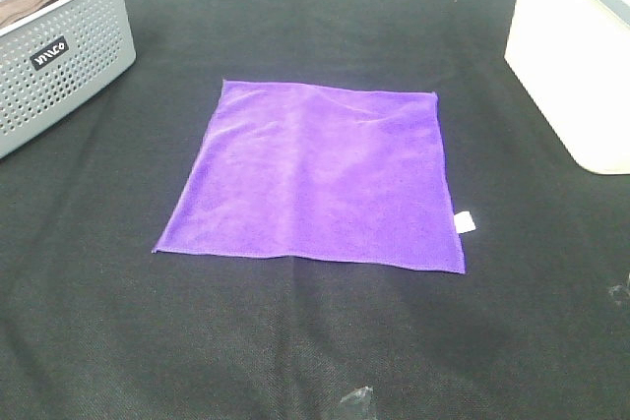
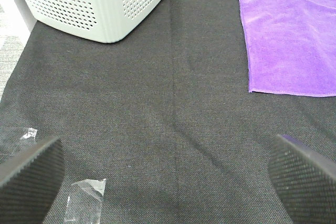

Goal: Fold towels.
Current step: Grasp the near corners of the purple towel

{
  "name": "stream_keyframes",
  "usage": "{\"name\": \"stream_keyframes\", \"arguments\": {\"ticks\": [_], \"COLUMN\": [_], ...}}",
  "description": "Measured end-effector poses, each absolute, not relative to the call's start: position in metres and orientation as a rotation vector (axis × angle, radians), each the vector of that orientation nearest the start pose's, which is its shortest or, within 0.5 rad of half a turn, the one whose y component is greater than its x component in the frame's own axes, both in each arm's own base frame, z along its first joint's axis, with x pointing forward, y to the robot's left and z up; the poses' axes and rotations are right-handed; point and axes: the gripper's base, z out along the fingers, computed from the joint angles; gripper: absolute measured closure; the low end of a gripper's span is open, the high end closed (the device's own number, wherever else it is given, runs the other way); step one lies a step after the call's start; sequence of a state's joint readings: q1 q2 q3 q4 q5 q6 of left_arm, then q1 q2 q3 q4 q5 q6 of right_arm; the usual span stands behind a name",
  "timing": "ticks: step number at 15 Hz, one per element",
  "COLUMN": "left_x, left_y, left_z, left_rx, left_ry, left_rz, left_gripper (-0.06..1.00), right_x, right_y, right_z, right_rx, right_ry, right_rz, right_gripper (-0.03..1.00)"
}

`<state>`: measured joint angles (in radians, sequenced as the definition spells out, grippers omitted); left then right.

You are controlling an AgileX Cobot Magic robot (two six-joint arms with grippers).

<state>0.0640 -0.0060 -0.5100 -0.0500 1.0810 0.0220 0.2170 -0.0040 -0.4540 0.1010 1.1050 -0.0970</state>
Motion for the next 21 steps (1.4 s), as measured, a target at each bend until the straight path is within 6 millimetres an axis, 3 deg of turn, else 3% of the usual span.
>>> {"name": "stream_keyframes", "arguments": {"ticks": [9, 11, 13, 16, 18, 21], "left_x": [-0.008, -0.007, 0.008, 0.064, 0.097, 0.125], "left_y": [-0.005, -0.004, -0.003, 0.000, 0.001, 0.002], "left_z": [0.278, 0.284, 0.311, 0.353, 0.360, 0.351], "left_rx": [-0.040, -0.040, -0.038, -0.032, -0.035, -0.040], "left_ry": [2.047, 2.077, 2.220, 2.390, 2.471, 2.577], "left_rz": [-0.006, -0.008, -0.007, -0.011, -0.036, -0.052], "left_gripper": [-0.04, -0.04, -0.04, -0.04, -0.04, -0.04], "right_x": [-0.004, -0.002, 0.019, 0.078, 0.120, 0.157], "right_y": [0.007, 0.008, 0.013, 0.026, 0.038, 0.052], "right_z": [0.261, 0.270, 0.299, 0.334, 0.336, 0.324], "right_rx": [-0.338, -0.305, -0.218, -0.183, -0.197, -0.215], "right_ry": [2.105, 2.136, 2.289, 2.471, 2.557, 2.626], "right_rz": [0.192, 0.213, 0.262, 0.262, 0.286, 0.358], "right_gripper": [0.00, 0.00, 0.00, 0.00, 0.01, 0.01]}}
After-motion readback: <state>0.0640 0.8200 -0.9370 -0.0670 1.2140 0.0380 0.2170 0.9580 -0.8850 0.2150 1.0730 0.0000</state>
